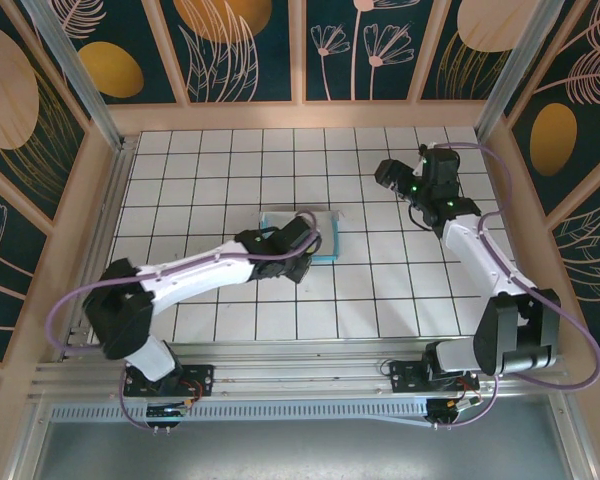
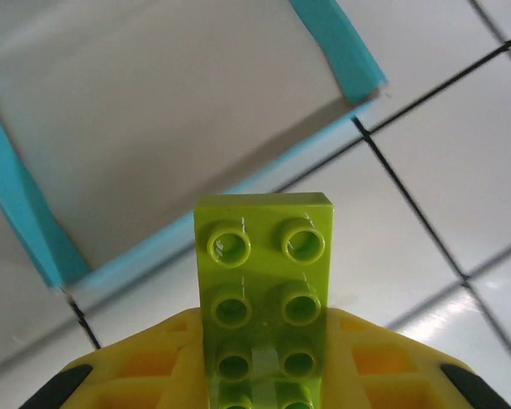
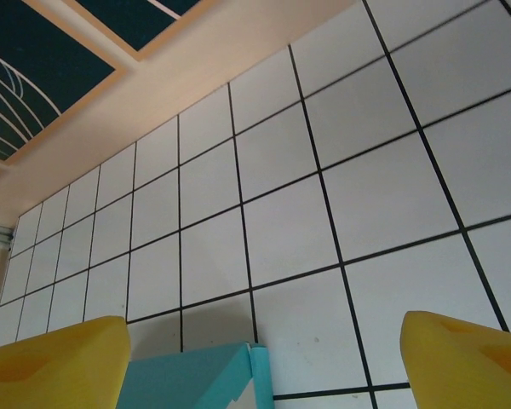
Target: Fold the paper box
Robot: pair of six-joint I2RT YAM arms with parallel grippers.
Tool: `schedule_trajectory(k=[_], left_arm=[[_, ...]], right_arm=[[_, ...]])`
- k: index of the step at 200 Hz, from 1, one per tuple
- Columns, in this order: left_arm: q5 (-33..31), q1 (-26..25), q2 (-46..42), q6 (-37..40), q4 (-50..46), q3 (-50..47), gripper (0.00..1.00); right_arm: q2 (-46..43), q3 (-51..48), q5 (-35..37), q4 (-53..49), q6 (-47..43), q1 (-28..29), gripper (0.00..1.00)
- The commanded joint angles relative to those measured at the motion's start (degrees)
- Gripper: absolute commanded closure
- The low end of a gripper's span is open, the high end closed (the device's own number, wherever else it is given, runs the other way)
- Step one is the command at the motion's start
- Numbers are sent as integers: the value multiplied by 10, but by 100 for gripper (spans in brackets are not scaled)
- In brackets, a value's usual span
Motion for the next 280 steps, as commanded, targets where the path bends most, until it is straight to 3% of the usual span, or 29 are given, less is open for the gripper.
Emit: schedule_trajectory(k=[1,37,191,223,251,280], left_arm=[[-151,0,37,144,-66,46,74],[-225,0,89,203,-35,73,74],[-274,0,204,270,114,57,65],[-273,0,195,263,116,53,57],[-270,0,184,254,109,51,55],[-227,-1,158,225,95,53,52]], right_arm=[[-22,-6,39,11,-24,10,16],[-43,-16,53,8,-23,14,16],[-70,-22,64,0,-11,22,16],[-71,-20,70,-6,-13,29,16],[-70,-19,69,-4,-11,31,16],[-69,-16,70,-5,-13,33,16]])
